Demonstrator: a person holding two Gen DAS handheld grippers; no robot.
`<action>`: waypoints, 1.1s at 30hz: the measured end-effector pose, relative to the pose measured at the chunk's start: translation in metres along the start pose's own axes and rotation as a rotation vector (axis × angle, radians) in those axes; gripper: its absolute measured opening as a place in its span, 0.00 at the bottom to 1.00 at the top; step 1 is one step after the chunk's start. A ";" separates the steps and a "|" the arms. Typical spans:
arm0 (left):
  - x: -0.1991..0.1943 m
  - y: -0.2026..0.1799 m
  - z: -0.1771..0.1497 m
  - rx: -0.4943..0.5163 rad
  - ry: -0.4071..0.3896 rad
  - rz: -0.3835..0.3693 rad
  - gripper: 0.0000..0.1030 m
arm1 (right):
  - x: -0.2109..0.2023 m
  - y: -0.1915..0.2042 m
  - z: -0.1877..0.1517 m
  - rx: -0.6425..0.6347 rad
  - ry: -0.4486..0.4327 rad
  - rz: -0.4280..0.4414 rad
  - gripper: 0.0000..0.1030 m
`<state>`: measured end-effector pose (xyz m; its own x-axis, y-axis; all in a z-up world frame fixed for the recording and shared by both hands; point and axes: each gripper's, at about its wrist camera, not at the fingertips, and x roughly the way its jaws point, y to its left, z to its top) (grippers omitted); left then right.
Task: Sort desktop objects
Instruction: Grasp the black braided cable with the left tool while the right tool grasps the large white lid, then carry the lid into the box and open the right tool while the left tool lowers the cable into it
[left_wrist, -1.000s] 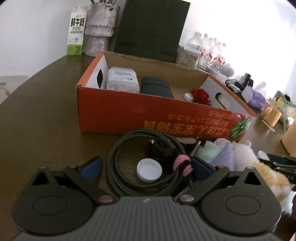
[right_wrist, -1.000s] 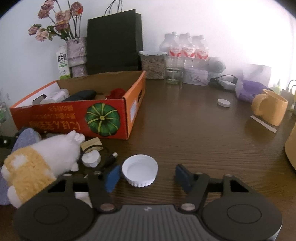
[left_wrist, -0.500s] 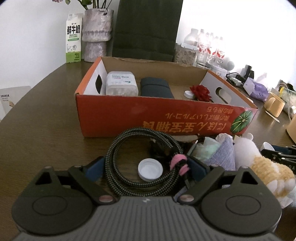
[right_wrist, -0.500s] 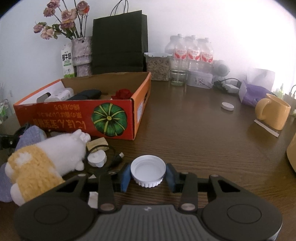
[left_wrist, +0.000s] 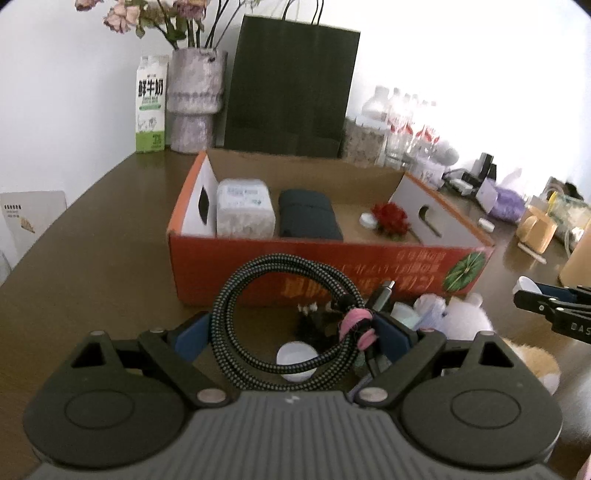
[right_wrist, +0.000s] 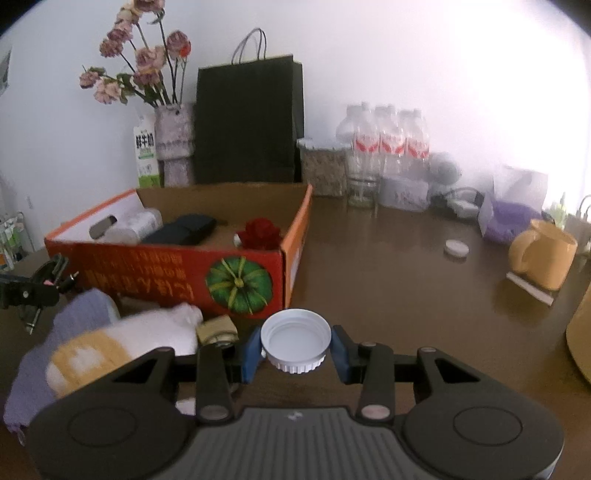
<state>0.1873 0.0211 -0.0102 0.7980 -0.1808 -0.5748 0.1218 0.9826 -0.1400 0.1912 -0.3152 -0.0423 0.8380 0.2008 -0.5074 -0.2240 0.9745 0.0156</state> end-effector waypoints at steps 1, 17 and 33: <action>-0.002 0.000 0.003 -0.001 -0.008 -0.002 0.91 | -0.002 0.002 0.004 -0.003 -0.012 0.003 0.38; 0.006 -0.022 0.072 -0.003 -0.141 -0.032 0.91 | 0.011 0.045 0.079 -0.039 -0.144 0.088 0.38; 0.109 -0.031 0.094 -0.028 -0.141 0.094 0.91 | 0.122 0.058 0.113 -0.008 -0.047 0.091 0.38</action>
<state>0.3258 -0.0248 0.0069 0.8805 -0.0783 -0.4676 0.0274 0.9930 -0.1147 0.3367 -0.2224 -0.0060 0.8363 0.2931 -0.4634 -0.3039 0.9512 0.0532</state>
